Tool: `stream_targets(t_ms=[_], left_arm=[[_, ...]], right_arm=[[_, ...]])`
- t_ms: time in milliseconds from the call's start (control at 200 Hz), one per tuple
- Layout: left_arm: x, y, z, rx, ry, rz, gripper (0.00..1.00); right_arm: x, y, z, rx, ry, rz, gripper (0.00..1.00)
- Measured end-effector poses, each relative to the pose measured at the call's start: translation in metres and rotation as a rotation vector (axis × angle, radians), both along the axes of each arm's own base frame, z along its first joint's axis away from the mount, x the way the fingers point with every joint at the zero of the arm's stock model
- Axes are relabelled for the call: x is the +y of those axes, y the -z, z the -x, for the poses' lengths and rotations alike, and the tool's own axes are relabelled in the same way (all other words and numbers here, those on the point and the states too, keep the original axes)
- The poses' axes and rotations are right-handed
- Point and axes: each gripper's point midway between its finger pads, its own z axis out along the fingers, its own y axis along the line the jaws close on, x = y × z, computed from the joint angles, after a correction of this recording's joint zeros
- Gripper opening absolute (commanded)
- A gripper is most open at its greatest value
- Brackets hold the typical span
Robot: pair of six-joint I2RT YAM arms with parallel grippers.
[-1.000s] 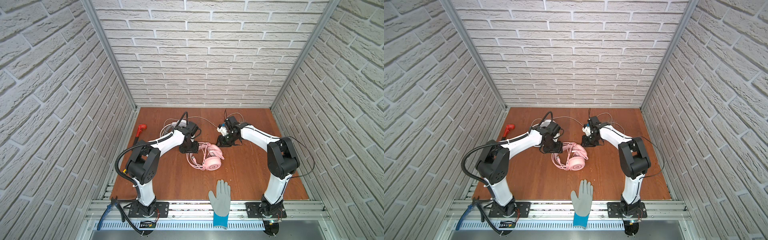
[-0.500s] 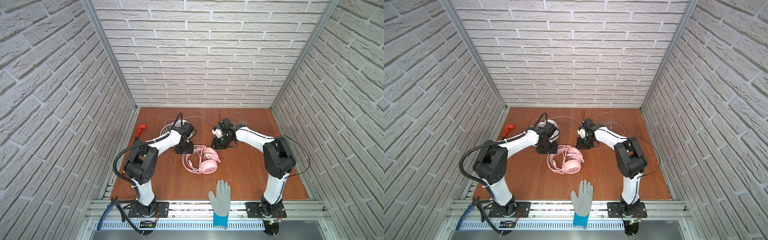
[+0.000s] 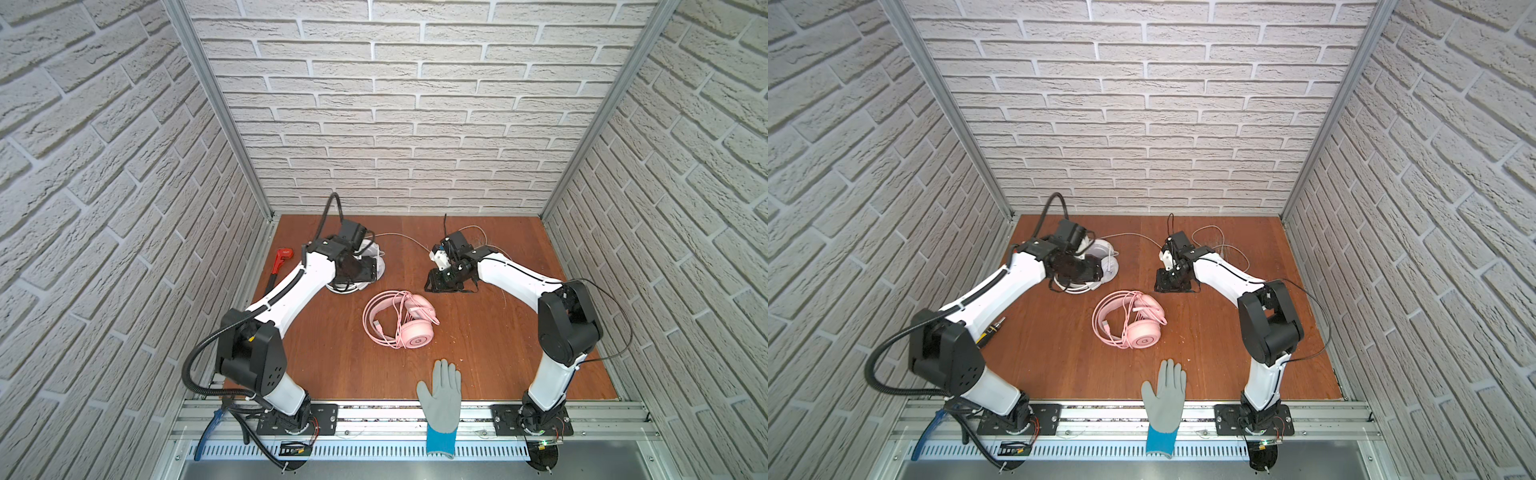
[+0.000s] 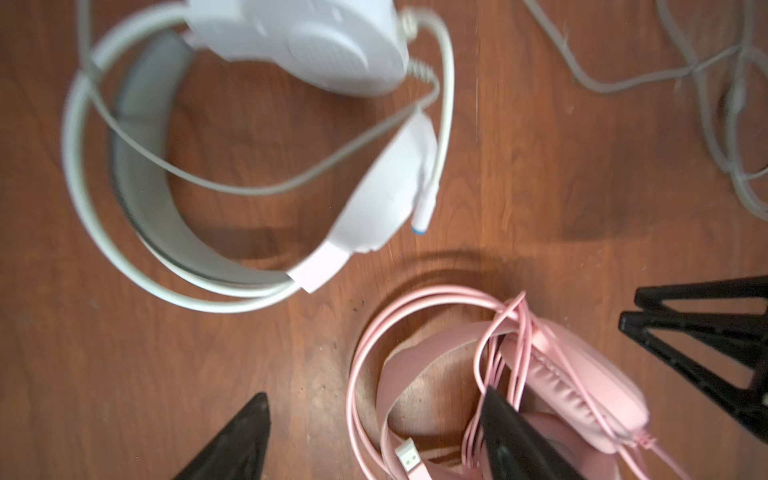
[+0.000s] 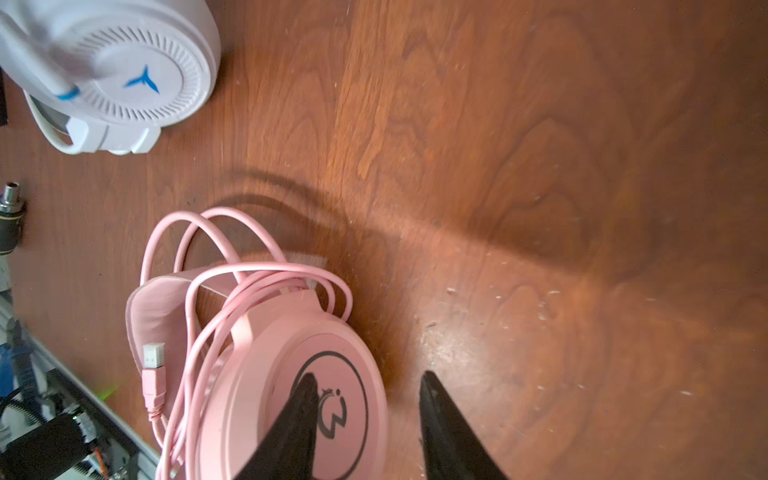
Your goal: Wrap the headphones
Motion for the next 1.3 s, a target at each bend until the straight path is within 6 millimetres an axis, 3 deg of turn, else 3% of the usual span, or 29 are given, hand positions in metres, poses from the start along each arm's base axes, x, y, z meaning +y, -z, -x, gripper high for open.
stream_targets(t_ms=[75,85,100,125,245,350,480,705,1000,1300], left_arm=[[0.031,-0.013,-0.012,-0.029,-0.075,0.017,0.93],[0.037,-0.014,-0.014,-0.031,-0.086,0.016,0.94],[0.043,-0.014,-0.016,-0.032,-0.102,0.019,0.94],[0.053,-0.013,-0.019,-0.03,-0.123,0.017,0.95],[0.094,0.013,-0.032,0.042,-0.214,0.007,0.98],[0.109,0.048,-0.041,0.135,-0.239,-0.013,0.98],[0.113,0.079,-0.044,0.22,-0.235,-0.051,0.97],[0.115,0.082,-0.043,0.22,-0.24,-0.058,0.92],[0.12,0.124,-0.047,0.273,-0.26,-0.028,0.84],[0.121,0.153,-0.06,0.295,-0.267,-0.02,0.74]], right_arm=[[-0.011,-0.018,-0.006,-0.069,0.017,0.025,0.59],[-0.012,-0.021,-0.007,-0.078,0.021,0.029,0.69],[-0.014,-0.024,-0.008,-0.092,0.023,0.033,0.94],[-0.018,-0.031,-0.01,-0.121,0.029,0.041,1.0],[-0.034,-0.059,-0.011,-0.229,0.046,0.07,1.0],[-0.043,-0.075,-0.008,-0.293,0.054,0.09,1.0],[-0.051,-0.082,-0.002,-0.327,0.061,0.11,1.0],[-0.055,-0.073,0.002,-0.32,0.055,0.135,1.0],[-0.055,-0.073,0.001,-0.321,0.052,0.137,1.0],[-0.056,-0.073,0.001,-0.321,0.053,0.138,1.0]])
